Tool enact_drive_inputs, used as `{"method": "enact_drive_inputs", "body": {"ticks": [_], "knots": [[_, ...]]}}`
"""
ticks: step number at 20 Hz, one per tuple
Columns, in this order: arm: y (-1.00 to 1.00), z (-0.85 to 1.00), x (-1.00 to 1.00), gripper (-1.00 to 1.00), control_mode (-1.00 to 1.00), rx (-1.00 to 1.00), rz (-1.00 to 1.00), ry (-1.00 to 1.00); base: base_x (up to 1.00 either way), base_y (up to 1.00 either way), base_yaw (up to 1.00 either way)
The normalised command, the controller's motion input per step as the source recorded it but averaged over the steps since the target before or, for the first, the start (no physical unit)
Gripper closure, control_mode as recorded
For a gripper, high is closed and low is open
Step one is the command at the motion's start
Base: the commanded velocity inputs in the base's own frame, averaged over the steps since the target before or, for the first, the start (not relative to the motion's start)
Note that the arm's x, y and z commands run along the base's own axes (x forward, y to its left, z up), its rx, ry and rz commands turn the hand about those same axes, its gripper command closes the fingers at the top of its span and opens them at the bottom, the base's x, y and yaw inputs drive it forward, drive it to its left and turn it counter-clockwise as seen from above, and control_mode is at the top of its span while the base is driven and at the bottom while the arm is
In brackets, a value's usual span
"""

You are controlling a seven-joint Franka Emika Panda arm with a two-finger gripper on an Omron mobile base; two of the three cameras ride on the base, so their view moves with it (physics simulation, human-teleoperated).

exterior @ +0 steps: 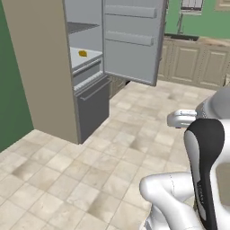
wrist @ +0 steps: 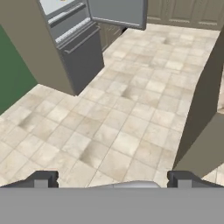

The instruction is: Take the cheese, shrimp, and sweet potato from the fridge and place them on the plate on the dining counter to create an appetizer plate.

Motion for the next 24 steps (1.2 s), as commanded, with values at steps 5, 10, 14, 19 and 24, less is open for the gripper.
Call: {"method": "enact_drive_inputs", "body": {"ticks": [5,10,14,19,24], "knots": [[0.0,0.0,0.0,-1.0,1.0,0.0,0.0,0.0,1.0,0.0,0.0],[0.0,0.0,0.0,-1.0,1.0,0.0,0.0,0.0,1.0,0.0,0.0],[0.0,0.0,0.0,-1.0,1.0,0.0,0.0,0.0,1.0,0.0,0.05],[0.0,0.0,0.0,-1.0,1.0,0.0,0.0,0.0,1.0,-0.01,0.09],[0.0,0.0,0.0,-1.0,1.0,0.0,0.0,0.0,1.0,-0.12,0.25]]}}
